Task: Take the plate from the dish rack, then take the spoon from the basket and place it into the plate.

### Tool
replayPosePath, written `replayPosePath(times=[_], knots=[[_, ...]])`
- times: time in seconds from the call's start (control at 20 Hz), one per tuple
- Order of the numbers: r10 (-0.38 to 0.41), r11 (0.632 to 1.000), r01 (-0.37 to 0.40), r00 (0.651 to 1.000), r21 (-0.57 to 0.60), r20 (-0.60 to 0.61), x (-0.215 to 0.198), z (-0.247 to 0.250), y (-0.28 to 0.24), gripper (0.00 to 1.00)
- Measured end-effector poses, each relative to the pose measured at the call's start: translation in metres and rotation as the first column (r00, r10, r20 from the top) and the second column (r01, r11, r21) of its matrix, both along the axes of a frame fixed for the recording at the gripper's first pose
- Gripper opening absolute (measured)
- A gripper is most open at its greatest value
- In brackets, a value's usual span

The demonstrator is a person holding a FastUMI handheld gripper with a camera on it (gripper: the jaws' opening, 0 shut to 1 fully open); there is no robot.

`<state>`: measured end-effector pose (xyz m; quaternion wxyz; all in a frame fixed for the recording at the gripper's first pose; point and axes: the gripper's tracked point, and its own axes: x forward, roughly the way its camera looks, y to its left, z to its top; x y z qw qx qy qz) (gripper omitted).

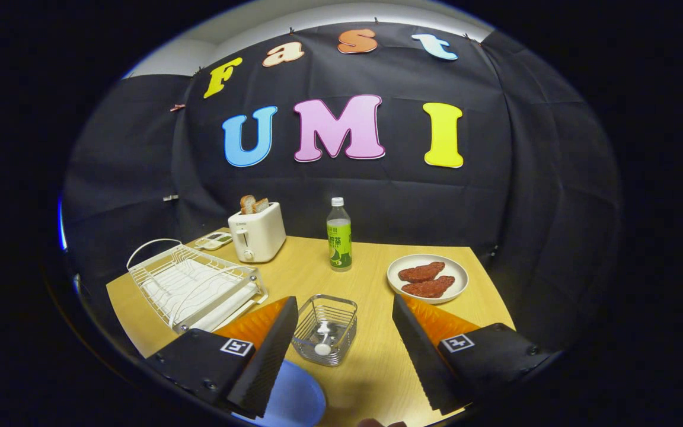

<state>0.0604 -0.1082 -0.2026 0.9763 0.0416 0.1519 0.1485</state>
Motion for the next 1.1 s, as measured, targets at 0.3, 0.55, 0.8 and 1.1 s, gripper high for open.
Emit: replayPosePath(times=[0.3,0.55,0.8,1.1], knots=[[0.09,0.996,-0.09,0.995,0.016,-0.044,0.009,-0.032,0.011,0.98],[0.139,0.99,-0.14,0.989,-0.003,-0.044,0.016,-0.054,0.023,0.99],[0.171,0.985,-0.172,0.984,-0.029,-0.041,0.023,-0.066,0.038,0.56],[0.198,0.979,-0.199,0.98,-0.051,-0.032,0.026,-0.071,0.052,0.4]])
